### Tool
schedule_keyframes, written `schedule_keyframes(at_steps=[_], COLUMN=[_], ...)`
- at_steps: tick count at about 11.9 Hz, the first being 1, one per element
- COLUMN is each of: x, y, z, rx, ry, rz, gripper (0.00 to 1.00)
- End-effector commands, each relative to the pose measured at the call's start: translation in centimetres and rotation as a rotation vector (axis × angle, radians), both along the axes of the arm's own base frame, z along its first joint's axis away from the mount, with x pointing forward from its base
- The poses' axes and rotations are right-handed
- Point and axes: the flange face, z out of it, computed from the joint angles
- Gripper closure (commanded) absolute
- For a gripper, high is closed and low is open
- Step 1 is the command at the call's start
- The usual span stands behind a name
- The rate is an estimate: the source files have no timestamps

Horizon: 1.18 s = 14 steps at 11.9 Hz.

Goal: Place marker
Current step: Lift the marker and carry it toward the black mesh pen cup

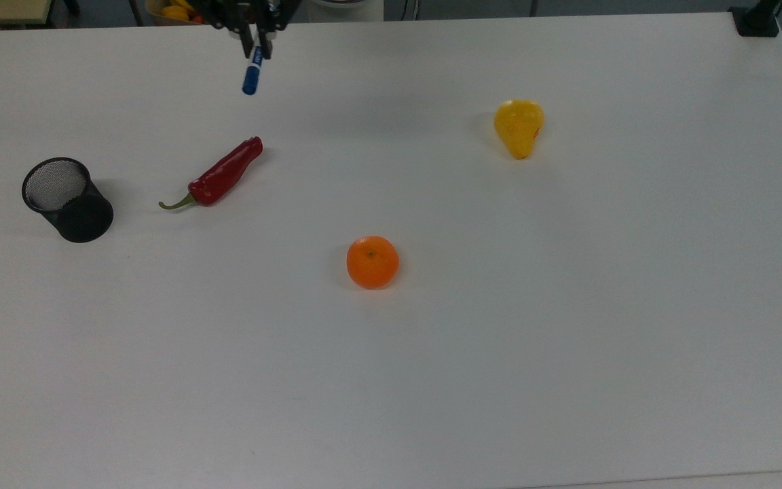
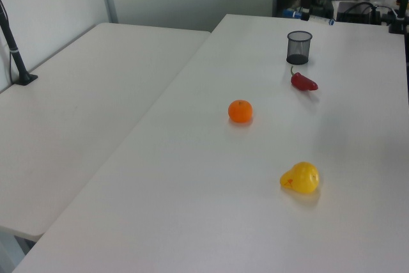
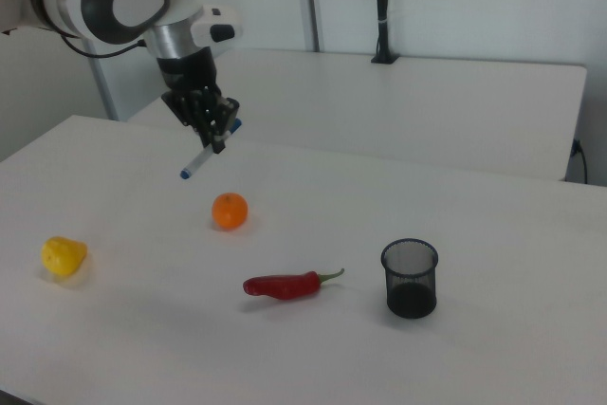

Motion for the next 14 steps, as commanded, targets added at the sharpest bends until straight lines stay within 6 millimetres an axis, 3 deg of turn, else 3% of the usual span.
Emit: schedule_keyframes(at_steps=[1,7,11,14], x=[0.4,2.5,4.2,4.2], y=[-3.9,-11.6,-15.9,-20.1], z=[1.6,0.3,-4.2,-7.2], rx=[0.013,-0.036,-0.109,-0.165], ry=[-0.109,-0.32,-0.402,-0.465], rz=[-0.024,-0.146,-0.201,-0.269], gripper=[1.0,1.0,1.0,1.0])
